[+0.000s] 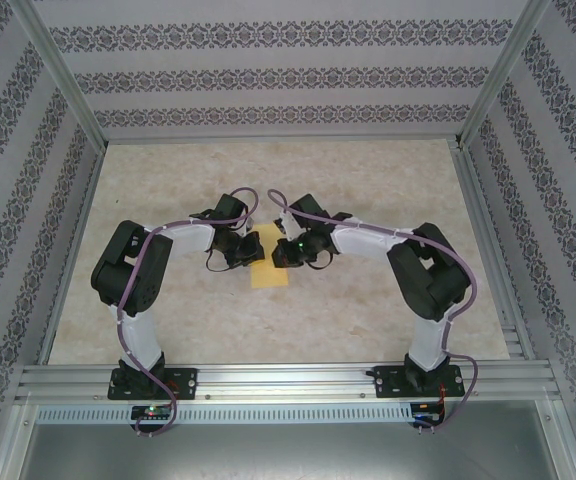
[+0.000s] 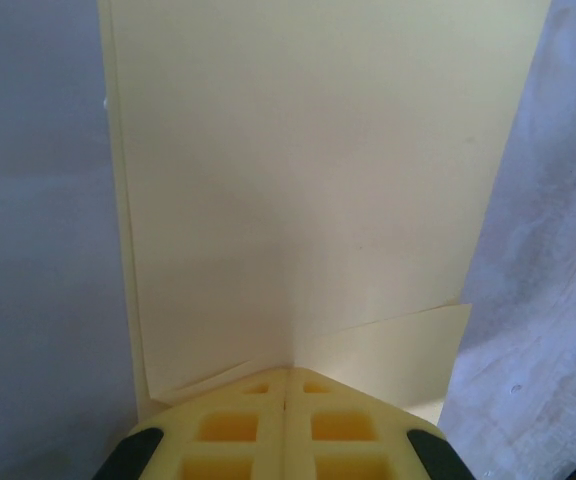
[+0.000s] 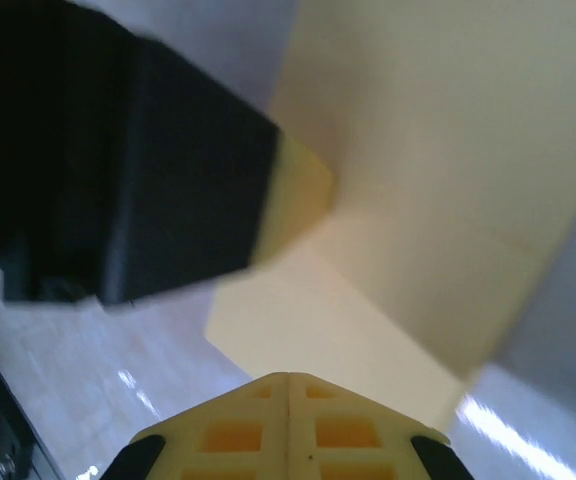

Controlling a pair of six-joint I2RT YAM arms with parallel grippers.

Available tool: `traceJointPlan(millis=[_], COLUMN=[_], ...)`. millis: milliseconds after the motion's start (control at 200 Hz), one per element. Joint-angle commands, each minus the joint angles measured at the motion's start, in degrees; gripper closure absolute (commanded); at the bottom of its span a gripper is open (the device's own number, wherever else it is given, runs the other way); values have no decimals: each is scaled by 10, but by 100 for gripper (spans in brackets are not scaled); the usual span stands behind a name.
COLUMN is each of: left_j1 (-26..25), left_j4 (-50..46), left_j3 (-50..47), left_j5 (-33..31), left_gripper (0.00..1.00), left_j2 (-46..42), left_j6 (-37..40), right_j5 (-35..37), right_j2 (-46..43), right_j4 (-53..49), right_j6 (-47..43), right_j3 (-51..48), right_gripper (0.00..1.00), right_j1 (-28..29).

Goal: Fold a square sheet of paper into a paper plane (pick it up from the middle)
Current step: Fold the triangle a second time at the center of the table.

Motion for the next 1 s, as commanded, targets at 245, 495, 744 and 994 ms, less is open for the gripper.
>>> traceJointPlan(millis=[245, 495, 744, 994], left_j1=[-4, -3, -1, -4], left_j4=[-51, -61, -62, -10], left_j3=[-26, -26, -20, -3], left_j5=[-67, -77, -72, -1], left_gripper=[95, 96, 96, 83], left_j2=[50, 52, 51, 8], left_j6=[3, 2, 4, 17], right_j5=[2, 21, -1, 44], right_j2=[85, 60, -23, -106], right_j4=[8, 7, 11, 93], right_j6=[22, 8, -11, 79], right_j3=[53, -23, -138, -129], right_gripper=[98, 97, 96, 85], right_j1=[16, -1, -11, -29])
